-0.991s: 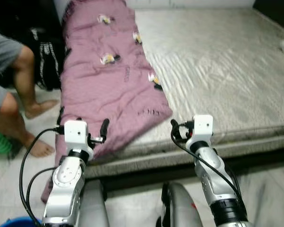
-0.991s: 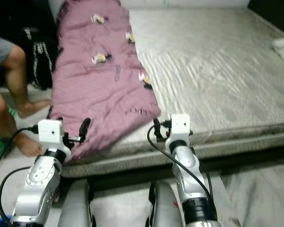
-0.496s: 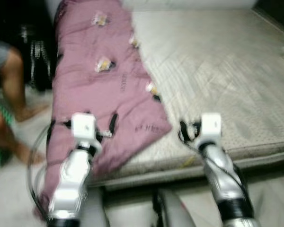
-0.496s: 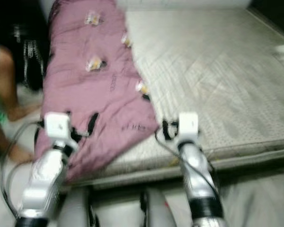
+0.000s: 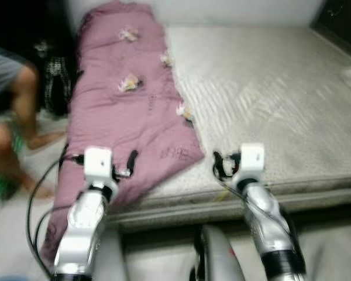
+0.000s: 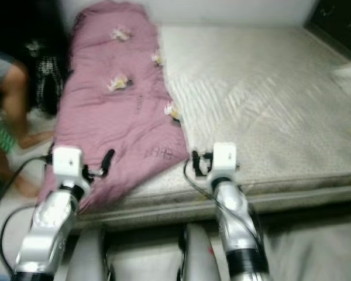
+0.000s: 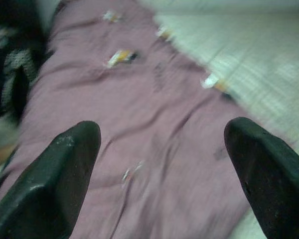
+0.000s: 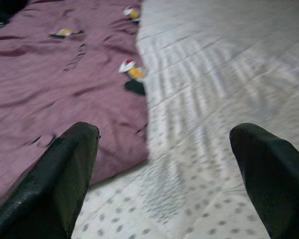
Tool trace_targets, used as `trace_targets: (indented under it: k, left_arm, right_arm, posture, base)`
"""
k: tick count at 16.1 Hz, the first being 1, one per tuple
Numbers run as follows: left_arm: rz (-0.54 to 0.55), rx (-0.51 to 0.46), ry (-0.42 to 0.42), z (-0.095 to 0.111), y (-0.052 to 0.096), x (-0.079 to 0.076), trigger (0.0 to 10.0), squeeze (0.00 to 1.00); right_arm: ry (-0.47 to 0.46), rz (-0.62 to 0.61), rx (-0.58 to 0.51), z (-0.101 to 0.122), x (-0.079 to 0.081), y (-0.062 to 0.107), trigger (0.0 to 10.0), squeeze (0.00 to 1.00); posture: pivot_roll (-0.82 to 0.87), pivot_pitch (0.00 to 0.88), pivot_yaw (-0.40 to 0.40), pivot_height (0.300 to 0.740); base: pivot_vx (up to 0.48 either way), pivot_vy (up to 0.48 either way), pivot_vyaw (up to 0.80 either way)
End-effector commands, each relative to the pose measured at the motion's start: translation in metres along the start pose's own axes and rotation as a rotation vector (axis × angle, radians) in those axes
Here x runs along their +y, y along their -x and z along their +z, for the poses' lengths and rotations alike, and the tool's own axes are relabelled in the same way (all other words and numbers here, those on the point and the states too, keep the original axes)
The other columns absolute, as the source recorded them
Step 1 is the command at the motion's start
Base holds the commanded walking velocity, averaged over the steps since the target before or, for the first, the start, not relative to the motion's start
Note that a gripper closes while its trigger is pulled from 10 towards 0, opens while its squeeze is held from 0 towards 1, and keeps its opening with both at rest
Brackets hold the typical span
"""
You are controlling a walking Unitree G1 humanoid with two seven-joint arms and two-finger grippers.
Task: Clean up the room
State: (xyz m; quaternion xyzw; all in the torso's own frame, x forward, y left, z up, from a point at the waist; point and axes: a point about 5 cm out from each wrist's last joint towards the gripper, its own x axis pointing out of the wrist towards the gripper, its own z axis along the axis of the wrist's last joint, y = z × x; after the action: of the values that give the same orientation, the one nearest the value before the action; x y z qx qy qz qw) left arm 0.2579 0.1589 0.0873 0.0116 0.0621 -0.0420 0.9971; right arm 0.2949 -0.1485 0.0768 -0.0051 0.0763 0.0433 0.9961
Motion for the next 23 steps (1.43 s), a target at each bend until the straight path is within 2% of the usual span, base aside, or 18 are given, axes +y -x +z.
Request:
trace_targets:
  k: [1, 4, 7, 8, 10, 13, 14, 15, 17, 19, 20, 21, 23]
  left_arm:
    - [0.005, 0.027, 0.003, -0.004, 0.001, 0.001, 10.0, 0.0]
    - [0.012, 0.037, 0.002, -0.004, 0.001, 0.003, 10.0, 0.0]
    - [0.068, 0.086, 0.01, -0.011, 0.0, 0.011, 10.0, 0.0]
    - [0.124, 0.12, 0.015, -0.018, -0.005, 0.023, 10.0, 0.0]
    - [0.163, 0.164, 0.02, -0.024, -0.016, 0.039, 10.0, 0.0]
    - [0.175, 0.177, 0.013, -0.024, -0.027, 0.044, 10.0, 0.0]
    - [0.181, 0.189, 0.008, -0.024, -0.038, 0.048, 10.0, 0.0]
    - [0.175, 0.202, 0.0, -0.024, -0.043, 0.049, 10.0, 0.0]
    - [0.158, 0.3, -0.04, -0.033, -0.056, 0.05, 10.0, 0.0]
    - [0.116, 0.367, -0.061, -0.037, -0.066, 0.044, 10.0, 0.0]
    - [0.018, 0.406, -0.106, -0.04, -0.071, 0.029, 10.0, 0.0]
    - [-0.016, 0.413, -0.128, -0.041, -0.073, 0.024, 10.0, 0.0]
    - [-0.169, 0.342, -0.339, -0.035, -0.08, -0.005, 10.0, 0.0]
  right_arm:
    - [0.0, 0.004, 0.002, 0.0, 0.001, 0.0, 10.0, 0.0]
    - [0.001, 0.004, 0.004, 0.0, 0.001, 0.001, 10.0, 0.0]
    - [-0.008, 0.023, 0.015, -0.001, 0.003, 0.001, 10.0, 0.0]
    - [-0.025, 0.02, -0.002, 0.0, -0.003, 0.007, 10.0, 0.0]
    - [-0.009, -0.01, 0.019, -0.004, -0.019, 0.02, 10.0, 0.0]
    - [0.009, -0.037, 0.039, -0.008, -0.033, 0.033, 10.0, 0.0]
    - [0.036, -0.072, 0.071, -0.015, -0.049, 0.045, 10.0, 0.0]
    - [0.049, -0.09, 0.087, -0.017, -0.057, 0.051, 10.0, 0.0]
    - [0.069, -0.11, 0.115, -0.021, -0.066, 0.062, 10.0, 0.0]
    - [0.073, -0.116, 0.121, -0.022, -0.067, 0.066, 10.0, 0.0]
    - [0.074, -0.12, 0.12, -0.021, -0.066, 0.065, 10.0, 0.0]
    - [0.075, -0.12, 0.12, -0.02, -0.066, 0.065, 10.0, 0.0]
    - [0.079, -0.122, 0.115, -0.018, -0.067, 0.064, 10.0, 0.0]
  posture:
    - [-0.03, 0.054, -0.043, 0.601]
    - [-0.03, 0.056, -0.043, 0.601]
    - [-0.03, 0.057, -0.042, 0.596]
    - [-0.05, 0.065, -0.044, 0.581]
    - [-0.07, 0.081, -0.047, 0.556]
    - [-0.09, 0.089, -0.044, 0.551]
    - [-0.11, 0.099, -0.042, 0.551]
    - [-0.12, 0.101, -0.042, 0.551]
    - [-0.14, 0.105, -0.04, 0.551]
    - [-0.15, 0.102, -0.038, 0.551]
    - [-0.15, 0.1, -0.036, 0.551]
    - [-0.15, 0.1, -0.036, 0.551]
    - [-0.16, 0.091, -0.034, 0.551]
  base:
    - [0.0, 0.0, 0.0]
    - [0.0, 0.0, 0.0]
    - [0.0, 0.0, 0.0]
    - [0.0, 0.0, 0.0]
    - [0.0, 0.0, 0.0]
    - [0.0, 0.0, 0.0]
    - [0.0, 0.0, 0.0]
    - [0.0, 0.0, 0.0]
    - [0.0, 0.0, 0.0]
    - [0.0, 0.0, 0.0]
    - [0.0, 0.0, 0.0]
    - [0.0, 0.0, 0.0]
    - [0.0, 0.0, 0.0]
